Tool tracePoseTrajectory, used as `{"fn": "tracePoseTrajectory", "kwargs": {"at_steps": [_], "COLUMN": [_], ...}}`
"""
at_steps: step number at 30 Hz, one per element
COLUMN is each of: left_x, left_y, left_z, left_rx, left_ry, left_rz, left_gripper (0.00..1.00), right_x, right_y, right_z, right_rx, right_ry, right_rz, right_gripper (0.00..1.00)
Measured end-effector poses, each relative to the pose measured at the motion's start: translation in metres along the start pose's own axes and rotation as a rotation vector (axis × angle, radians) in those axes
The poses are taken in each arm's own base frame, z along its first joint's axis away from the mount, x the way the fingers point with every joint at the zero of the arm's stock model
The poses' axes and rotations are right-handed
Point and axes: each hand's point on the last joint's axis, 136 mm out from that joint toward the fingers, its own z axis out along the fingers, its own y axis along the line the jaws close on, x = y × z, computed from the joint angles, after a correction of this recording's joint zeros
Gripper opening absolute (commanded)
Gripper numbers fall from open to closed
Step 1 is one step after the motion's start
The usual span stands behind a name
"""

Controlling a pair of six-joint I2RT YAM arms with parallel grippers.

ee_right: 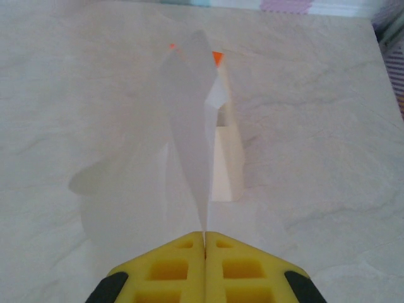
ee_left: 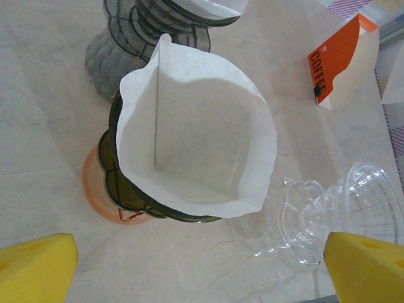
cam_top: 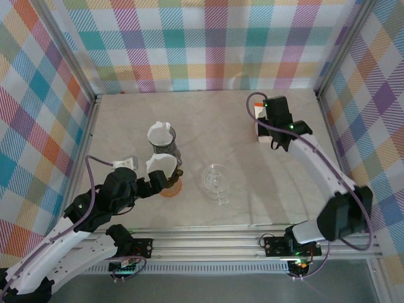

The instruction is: Place the coffee filter in the dripper

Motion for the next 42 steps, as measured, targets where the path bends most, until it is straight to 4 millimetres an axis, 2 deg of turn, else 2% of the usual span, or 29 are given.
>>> {"fn": "tracePoseTrajectory", "kwargs": {"at_steps": [4, 8, 14, 19, 23, 29, 34, 39, 42], "left_x": [0.000, 0.000, 0.003, 0.004, 0.005, 0.006, 0.007, 0.011, 0.010], "left_y": [-0.001, -0.002, -0.001, -0.001, -0.002, -0.003, -0.004, -0.010, -0.022], "left_z": [-0.006, -0.010, -0.010, -0.011, -0.011, -0.011, -0.010, -0.009, -0.009], "left_rx": [0.026, 0.044, 0.041, 0.046, 0.048, 0.053, 0.058, 0.079, 0.115], "left_ry": [-0.008, -0.006, 0.007, 0.012, 0.016, 0.021, 0.030, 0.060, 0.081], "left_rz": [-0.006, -0.008, -0.006, -0.005, -0.005, -0.001, 0.011, 0.034, 0.049], "left_gripper": [1.00, 1.00, 1.00, 1.00, 1.00, 1.00, 1.00, 1.00, 0.94], "right_x": [0.003, 0.028, 0.060, 0.074, 0.082, 0.098, 0.097, 0.100, 0.103], "right_y": [0.032, 0.065, 0.101, 0.125, 0.133, 0.143, 0.155, 0.157, 0.156], "right_z": [-0.060, -0.110, -0.166, -0.203, -0.208, -0.197, -0.182, -0.161, -0.149], "right_rx": [-0.131, -0.294, -0.494, -0.612, -0.626, -0.593, -0.558, -0.487, -0.441], "right_ry": [-0.051, -0.002, 0.154, 0.277, 0.375, 0.522, 0.578, 0.626, 0.646], "right_rz": [-0.011, -0.048, -0.098, -0.138, -0.141, -0.146, -0.155, -0.171, -0.190], "right_gripper": [0.00, 0.00, 0.00, 0.00, 0.00, 0.00, 0.00, 0.00, 0.00]}}
